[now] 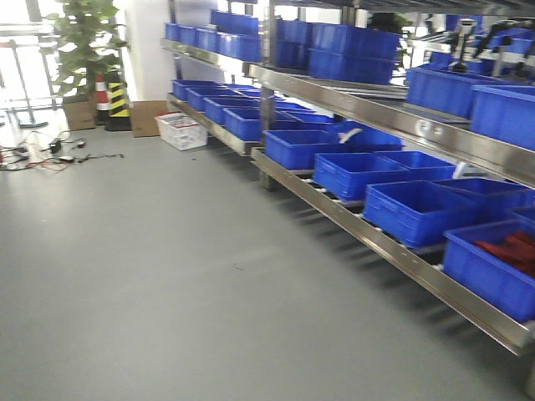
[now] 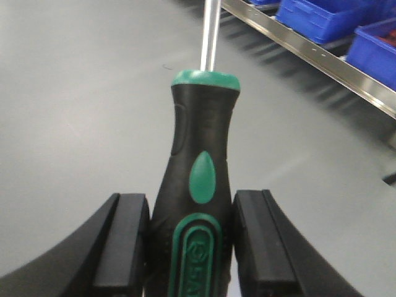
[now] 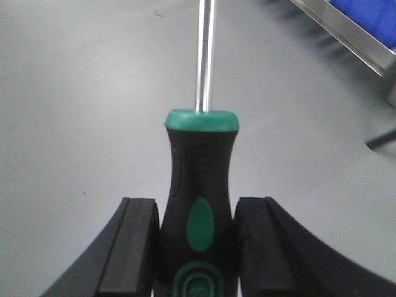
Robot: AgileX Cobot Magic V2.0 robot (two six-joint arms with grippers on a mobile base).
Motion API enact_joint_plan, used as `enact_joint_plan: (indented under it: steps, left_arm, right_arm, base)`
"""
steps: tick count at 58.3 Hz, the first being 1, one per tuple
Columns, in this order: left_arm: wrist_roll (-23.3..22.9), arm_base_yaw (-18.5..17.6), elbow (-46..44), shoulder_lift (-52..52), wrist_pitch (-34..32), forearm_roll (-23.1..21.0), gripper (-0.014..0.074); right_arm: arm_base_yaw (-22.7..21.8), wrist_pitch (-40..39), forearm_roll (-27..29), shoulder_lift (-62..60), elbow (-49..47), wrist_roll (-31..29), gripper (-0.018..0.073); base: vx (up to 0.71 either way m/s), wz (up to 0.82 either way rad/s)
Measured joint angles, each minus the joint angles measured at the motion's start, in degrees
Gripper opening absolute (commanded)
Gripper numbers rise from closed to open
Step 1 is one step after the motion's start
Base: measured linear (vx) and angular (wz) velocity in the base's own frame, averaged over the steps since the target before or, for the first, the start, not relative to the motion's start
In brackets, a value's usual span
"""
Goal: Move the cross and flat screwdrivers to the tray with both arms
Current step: 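Drive the base to the conveyor station with the grey metal tray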
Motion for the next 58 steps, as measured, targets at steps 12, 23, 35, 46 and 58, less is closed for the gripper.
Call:
enact_joint_plan:
  steps: [12,23,35,46,58]
  left_arm:
    - [0.0,0.0,0.0,0.0,0.0,0.0,0.0001]
    - [0.0,0.0,0.0,0.0,0.0,0.0,0.0001]
    - [0.0,0.0,0.0,0.0,0.0,0.0,0.0001]
    - [-0.1,0.0,0.0,0.0,0.0,0.0,0.0001]
    - [-0.1,0.0,0.0,0.0,0.0,0.0,0.0001]
  right_arm:
    - [0.0,0.2,0.0,0.0,0.0,0.0,-0.0008]
    - [0.0,0.3,0.0,0.0,0.0,0.0,-0.0008]
    - [0.0,0.6,0.0,0.0,0.0,0.0,-0.0008]
    - [0.0,0.6,0.1,0.0,0.0,0.0,-0.0008]
    - [0.0,0.6,0.2,0.0,0.0,0.0,-0.0008]
  base:
    - [0.52,0.41]
    - [0.56,0.44]
    - [0.58,0.4]
    - [0.59,0.25]
    - [0.6,0.01]
